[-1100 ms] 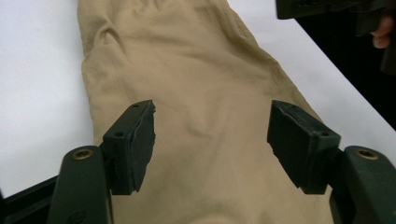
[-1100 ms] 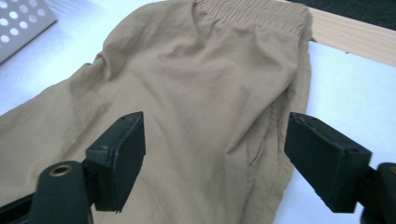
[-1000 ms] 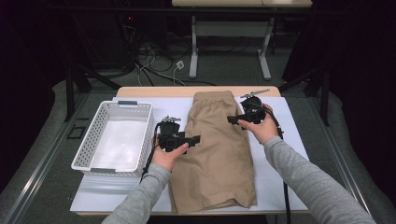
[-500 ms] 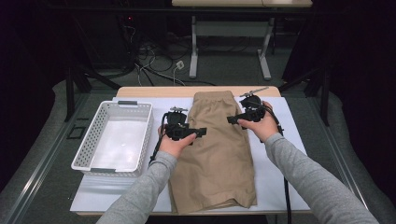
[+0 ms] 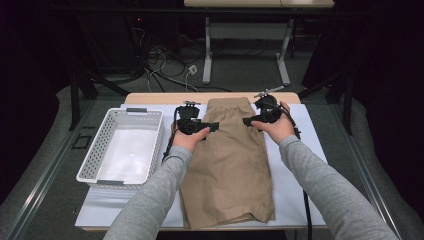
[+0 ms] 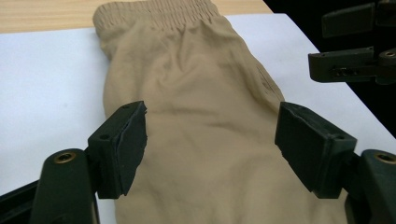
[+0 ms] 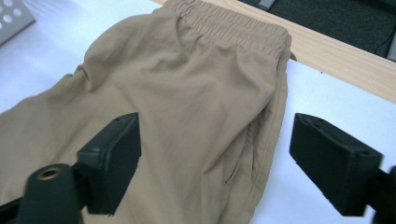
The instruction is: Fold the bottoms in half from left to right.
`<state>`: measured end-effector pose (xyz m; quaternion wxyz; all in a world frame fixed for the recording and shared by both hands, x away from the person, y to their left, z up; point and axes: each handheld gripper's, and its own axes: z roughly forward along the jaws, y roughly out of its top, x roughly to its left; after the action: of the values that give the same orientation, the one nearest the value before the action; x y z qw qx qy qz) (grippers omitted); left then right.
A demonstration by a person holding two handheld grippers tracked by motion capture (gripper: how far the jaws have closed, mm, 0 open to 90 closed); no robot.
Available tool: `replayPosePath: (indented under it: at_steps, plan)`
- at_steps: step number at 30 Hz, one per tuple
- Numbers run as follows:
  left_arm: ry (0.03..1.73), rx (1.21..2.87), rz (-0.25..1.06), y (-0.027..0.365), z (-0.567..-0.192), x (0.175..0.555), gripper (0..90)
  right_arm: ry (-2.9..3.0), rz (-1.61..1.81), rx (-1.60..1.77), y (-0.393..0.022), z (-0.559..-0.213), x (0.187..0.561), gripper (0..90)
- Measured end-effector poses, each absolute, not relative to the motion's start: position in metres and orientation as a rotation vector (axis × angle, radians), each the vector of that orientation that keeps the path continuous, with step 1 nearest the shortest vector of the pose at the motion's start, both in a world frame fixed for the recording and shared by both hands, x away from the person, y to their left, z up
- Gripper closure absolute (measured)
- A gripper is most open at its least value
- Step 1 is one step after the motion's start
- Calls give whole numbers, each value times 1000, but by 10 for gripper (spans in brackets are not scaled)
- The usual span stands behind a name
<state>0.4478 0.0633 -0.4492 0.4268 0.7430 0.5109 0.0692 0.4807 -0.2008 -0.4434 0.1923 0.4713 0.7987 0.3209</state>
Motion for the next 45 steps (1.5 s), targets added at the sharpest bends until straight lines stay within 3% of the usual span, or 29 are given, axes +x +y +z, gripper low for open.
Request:
replayPosePath:
  at_steps: [6,11,27,35,45]
  plan:
    - [1289,1861,240,67,-446,460,267,2214,946,1340,-201,-445,490,328]
    - [1290,1853,256,69,-447,468,304,2188,987,1364,-201,-446,496,383]
    - [1310,1901,282,56,-477,491,326,2155,963,1417,-208,-467,508,419]
    - [1350,1902,277,56,-497,499,350,2184,943,1498,-216,-490,507,473]
    - [1387,1898,269,64,-512,501,354,2199,960,1553,-217,-514,506,474]
